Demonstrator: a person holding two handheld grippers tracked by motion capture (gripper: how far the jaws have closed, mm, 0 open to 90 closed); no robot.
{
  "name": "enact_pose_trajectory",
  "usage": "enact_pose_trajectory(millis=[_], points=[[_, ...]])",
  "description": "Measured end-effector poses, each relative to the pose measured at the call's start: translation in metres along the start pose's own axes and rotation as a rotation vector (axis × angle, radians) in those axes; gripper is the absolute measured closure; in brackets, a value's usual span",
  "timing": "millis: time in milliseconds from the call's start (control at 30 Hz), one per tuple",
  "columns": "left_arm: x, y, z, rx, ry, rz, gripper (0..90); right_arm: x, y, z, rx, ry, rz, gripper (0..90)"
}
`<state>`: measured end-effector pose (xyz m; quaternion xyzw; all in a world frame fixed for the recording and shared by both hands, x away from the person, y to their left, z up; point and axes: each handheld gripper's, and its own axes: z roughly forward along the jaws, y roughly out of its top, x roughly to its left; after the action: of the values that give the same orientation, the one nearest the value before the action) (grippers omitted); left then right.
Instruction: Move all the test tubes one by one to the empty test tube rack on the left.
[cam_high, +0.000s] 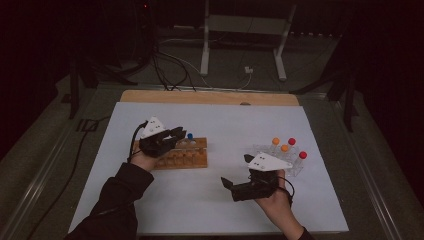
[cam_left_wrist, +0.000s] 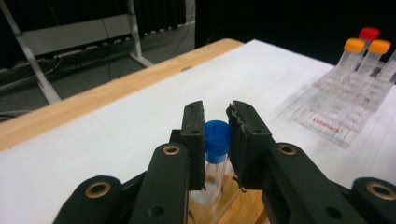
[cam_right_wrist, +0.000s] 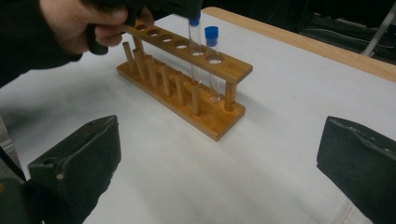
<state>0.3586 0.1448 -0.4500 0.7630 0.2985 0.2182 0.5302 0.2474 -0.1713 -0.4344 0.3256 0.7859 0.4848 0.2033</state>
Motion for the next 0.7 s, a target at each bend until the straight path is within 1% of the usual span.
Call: enact_pose_trajectory(millis=[233,267,300,600,633,667,700], points=[[-0.001,-0.011,0.004,0.026,0.014,0.008,77.5,0.000,0.000,-0.001,-0.008,0.001,0.002,0.0],[-0.002,-0.012,0.004,0.023,0.014,0.013,77.5,-0.001,0.000,-0.001,-0.007,0.001,0.001,0.0],[-0.002,-0.013,0.004,0.022,0.016,0.009,77.5,-0.001,0.000,-0.001,-0.007,0.003,0.002,0.0],[0.000,-0.011,0.003,0.047,0.005,0.000,76.6,-0.002,0.002,-0.004,-0.011,0.003,0.004,0.0],[0.001,-0.010,0.002,0.051,0.005,-0.003,76.1,-0.003,0.002,-0.005,-0.011,-0.003,0.003,0.0],[0.001,-0.010,0.001,0.048,-0.007,-0.006,74.3,-0.003,0.002,-0.005,-0.014,-0.003,0.003,0.0],[0.001,-0.010,-0.001,0.041,-0.001,0.000,69.3,-0.003,0.003,-0.006,-0.012,-0.001,-0.002,0.0]])
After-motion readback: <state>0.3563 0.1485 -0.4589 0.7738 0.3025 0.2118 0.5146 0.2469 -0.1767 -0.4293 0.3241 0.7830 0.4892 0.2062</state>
